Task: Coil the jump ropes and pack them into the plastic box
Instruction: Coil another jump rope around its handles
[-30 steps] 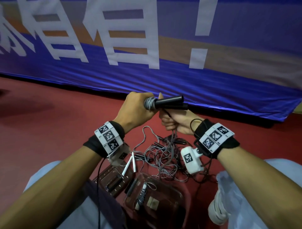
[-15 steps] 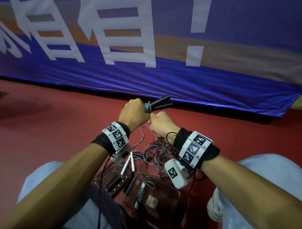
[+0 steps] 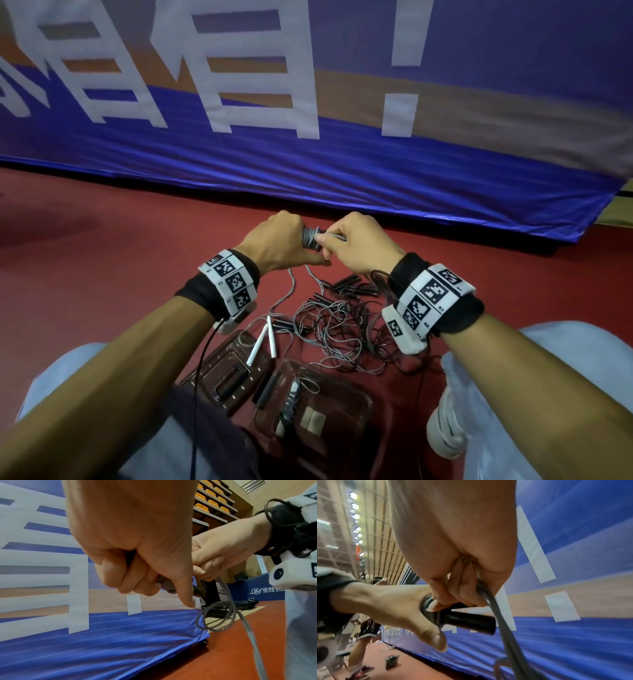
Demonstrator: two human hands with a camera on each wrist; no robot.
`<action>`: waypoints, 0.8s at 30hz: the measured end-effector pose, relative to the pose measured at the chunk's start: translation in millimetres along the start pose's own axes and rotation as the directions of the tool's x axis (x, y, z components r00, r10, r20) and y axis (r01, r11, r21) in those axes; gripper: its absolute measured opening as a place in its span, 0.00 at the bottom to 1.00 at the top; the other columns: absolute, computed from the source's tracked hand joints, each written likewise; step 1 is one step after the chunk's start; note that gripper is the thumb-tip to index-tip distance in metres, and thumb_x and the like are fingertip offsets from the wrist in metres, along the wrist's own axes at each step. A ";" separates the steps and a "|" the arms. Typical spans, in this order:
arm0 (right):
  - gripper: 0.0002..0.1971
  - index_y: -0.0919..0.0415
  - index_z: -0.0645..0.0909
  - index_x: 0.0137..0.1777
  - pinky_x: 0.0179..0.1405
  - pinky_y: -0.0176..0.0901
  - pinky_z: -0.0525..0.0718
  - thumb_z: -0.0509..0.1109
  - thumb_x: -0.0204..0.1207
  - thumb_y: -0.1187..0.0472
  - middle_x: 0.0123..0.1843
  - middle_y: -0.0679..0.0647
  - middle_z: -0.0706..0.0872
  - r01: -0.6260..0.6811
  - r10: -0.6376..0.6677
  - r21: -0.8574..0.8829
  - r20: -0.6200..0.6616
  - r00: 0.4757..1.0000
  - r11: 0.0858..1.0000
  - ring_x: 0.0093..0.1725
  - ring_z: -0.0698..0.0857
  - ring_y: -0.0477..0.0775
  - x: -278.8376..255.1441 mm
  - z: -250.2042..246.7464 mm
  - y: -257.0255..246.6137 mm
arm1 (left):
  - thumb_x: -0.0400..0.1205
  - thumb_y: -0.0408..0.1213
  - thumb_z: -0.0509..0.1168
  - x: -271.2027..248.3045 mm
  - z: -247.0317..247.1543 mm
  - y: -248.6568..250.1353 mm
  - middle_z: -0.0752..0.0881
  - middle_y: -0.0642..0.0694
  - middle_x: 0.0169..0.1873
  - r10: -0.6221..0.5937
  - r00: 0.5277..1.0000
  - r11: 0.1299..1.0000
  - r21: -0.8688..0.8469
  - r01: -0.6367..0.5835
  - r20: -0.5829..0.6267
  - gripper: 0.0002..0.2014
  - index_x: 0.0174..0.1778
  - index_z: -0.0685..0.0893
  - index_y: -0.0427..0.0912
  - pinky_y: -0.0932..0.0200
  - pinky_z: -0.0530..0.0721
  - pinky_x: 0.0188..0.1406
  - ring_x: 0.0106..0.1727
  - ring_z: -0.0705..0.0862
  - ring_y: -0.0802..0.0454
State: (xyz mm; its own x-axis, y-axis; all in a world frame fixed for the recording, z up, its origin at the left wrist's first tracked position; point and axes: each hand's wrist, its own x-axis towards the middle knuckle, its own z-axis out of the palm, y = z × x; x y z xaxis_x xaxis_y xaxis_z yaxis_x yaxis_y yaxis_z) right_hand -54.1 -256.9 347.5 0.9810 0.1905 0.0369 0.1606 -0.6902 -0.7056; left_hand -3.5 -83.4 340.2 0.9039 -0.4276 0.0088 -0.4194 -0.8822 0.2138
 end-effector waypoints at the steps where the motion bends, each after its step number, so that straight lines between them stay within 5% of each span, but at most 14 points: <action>1: 0.21 0.59 0.89 0.31 0.19 0.30 0.66 0.73 0.83 0.48 0.19 0.46 0.79 0.008 -0.008 -0.027 -0.002 1.000 1.000 0.16 0.72 0.42 -0.7 -1.7 0.5 | 0.65 0.69 0.77 -0.7 -1.0 -0.8 0.80 0.50 0.20 0.022 1.000 0.999 0.032 -0.022 0.010 0.30 0.27 0.82 0.41 0.61 0.69 0.20 0.20 0.77 0.52; 6: 0.38 0.65 0.81 0.28 0.23 0.44 0.70 0.84 0.52 0.26 0.19 0.49 0.74 -0.036 0.023 -0.152 -0.084 0.996 0.988 0.22 0.70 0.51 3.5 -12.2 7.5 | 0.69 0.59 0.72 -10.5 -7.9 0.7 0.79 0.50 0.26 0.155 0.982 0.936 0.302 -0.181 0.107 0.19 0.35 0.86 0.45 0.57 0.78 0.28 0.29 0.80 0.43; 10: 0.39 0.59 0.85 0.29 0.26 0.49 0.76 0.80 0.45 0.20 0.23 0.50 0.81 -0.020 0.011 -0.106 -0.077 0.997 0.994 0.26 0.76 0.50 4.3 -12.6 7.5 | 0.70 0.57 0.72 -14.8 -18.2 -3.5 0.84 0.47 0.30 0.242 0.964 0.876 0.402 -0.265 0.109 0.15 0.39 0.86 0.48 0.56 0.76 0.32 0.33 0.82 0.42; 14: 0.28 0.54 0.90 0.32 0.31 0.52 0.72 0.81 0.56 0.26 0.28 0.55 0.85 0.061 -0.064 0.031 0.139 0.988 0.998 0.30 0.76 0.50 4.6 -4.2 10.3 | 0.74 0.57 0.68 -18.2 -19.9 -7.5 0.89 0.44 0.39 0.325 0.935 0.760 0.550 -0.346 0.139 0.18 0.47 0.85 0.46 0.54 0.76 0.36 0.42 0.87 0.38; 17: 0.28 0.65 0.84 0.30 0.30 0.45 0.62 0.79 0.72 0.37 0.25 0.57 0.69 0.095 -0.129 0.135 0.275 0.953 0.986 0.28 0.64 0.51 6.7 -1.6 7.6 | 0.76 0.56 0.68 -17.9 -26.5 -10.4 0.90 0.42 0.41 0.351 0.925 0.741 0.560 -0.370 0.147 0.18 0.49 0.84 0.44 0.52 0.78 0.38 0.43 0.88 0.36; 20: 0.21 0.50 0.91 0.33 0.32 0.44 0.67 0.74 0.73 0.33 0.26 0.58 0.82 0.050 -0.114 0.180 0.366 0.924 0.982 0.29 0.71 0.50 9.3 0.2 5.7 | 0.75 0.55 0.70 -20.5 -32.5 -14.0 0.89 0.43 0.37 0.394 0.910 0.742 0.541 -0.396 0.125 0.17 0.45 0.83 0.44 0.53 0.78 0.34 0.37 0.87 0.36; 22: 0.25 0.51 0.94 0.44 0.31 0.46 0.66 0.72 0.73 0.28 0.41 0.73 0.88 0.010 -0.104 0.217 0.424 0.900 0.976 0.32 0.72 0.58 8.2 -0.8 5.5 | 0.75 0.53 0.71 -22.9 -32.9 -15.1 0.87 0.44 0.32 0.436 0.895 0.737 0.534 -0.414 0.092 0.15 0.42 0.82 0.43 0.55 0.74 0.30 0.32 0.86 0.37; 24: 0.25 0.57 0.94 0.49 0.26 0.44 0.59 0.70 0.80 0.34 0.38 0.68 0.91 -0.035 -0.108 0.271 0.493 0.863 0.962 0.28 0.66 0.59 6.8 -5.4 5.7 | 0.75 0.46 0.72 -24.9 -32.6 -14.4 0.86 0.44 0.28 0.480 0.876 0.736 0.518 -0.435 0.053 0.11 0.39 0.81 0.43 0.57 0.69 0.27 0.27 0.84 0.37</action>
State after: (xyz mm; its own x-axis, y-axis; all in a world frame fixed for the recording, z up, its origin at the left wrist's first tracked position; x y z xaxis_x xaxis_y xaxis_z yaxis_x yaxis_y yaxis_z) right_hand -45.9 -263.3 347.6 0.7755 0.5836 -0.2409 0.0910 -0.4809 -0.8720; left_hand -17.3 -53.6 368.8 0.5862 -0.8081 0.0582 -0.7452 -0.5659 -0.3526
